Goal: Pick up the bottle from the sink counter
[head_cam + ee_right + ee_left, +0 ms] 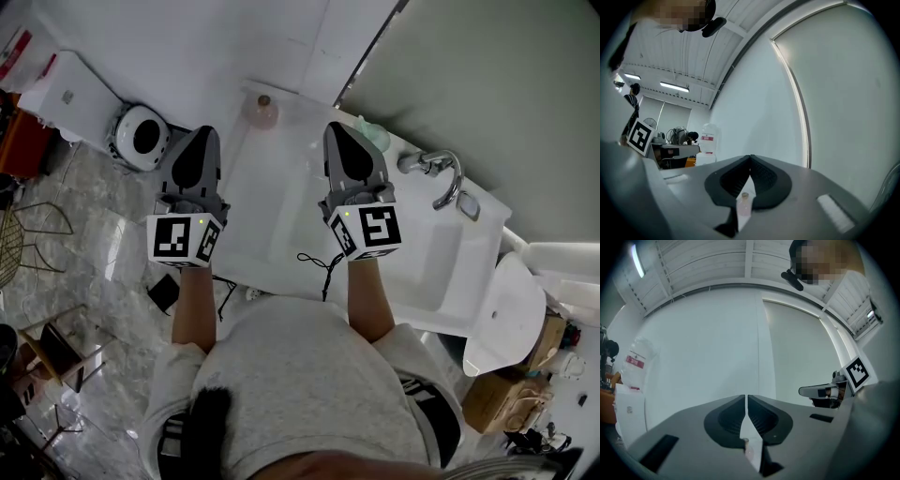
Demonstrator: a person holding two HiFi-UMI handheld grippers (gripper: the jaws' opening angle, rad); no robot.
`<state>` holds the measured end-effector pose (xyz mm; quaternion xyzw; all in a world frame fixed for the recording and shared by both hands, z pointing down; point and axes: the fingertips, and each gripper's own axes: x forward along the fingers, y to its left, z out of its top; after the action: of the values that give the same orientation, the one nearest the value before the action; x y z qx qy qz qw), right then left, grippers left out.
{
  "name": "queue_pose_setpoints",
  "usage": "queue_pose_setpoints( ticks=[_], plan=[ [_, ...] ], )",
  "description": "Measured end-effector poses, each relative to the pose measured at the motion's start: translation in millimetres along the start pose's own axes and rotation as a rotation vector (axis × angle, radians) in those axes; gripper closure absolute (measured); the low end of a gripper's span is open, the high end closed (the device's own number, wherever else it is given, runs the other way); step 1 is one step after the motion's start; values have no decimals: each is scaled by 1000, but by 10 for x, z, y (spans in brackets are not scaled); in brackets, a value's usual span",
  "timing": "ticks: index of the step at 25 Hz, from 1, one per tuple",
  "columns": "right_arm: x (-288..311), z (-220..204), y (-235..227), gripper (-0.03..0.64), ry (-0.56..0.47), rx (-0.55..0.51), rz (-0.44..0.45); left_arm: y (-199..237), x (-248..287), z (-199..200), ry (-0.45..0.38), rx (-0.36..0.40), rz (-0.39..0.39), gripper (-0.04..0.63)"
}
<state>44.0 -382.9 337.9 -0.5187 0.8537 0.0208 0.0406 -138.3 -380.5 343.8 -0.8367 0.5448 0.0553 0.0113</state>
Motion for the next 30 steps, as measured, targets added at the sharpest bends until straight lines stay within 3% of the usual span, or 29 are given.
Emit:
queue_pose_setpoints(
  ticks=[6, 17, 30],
  plan=[
    [106, -228, -37, 606, 35, 30, 22, -95, 309, -417, 46, -3, -26, 583],
    [157, -518, -59, 606, 85, 48, 66, -125, 848, -1311, 192, -28, -27, 423],
    [119, -785, -268, 606, 143, 73, 52, -12, 1288, -2047, 304, -19, 8, 385]
  ],
)
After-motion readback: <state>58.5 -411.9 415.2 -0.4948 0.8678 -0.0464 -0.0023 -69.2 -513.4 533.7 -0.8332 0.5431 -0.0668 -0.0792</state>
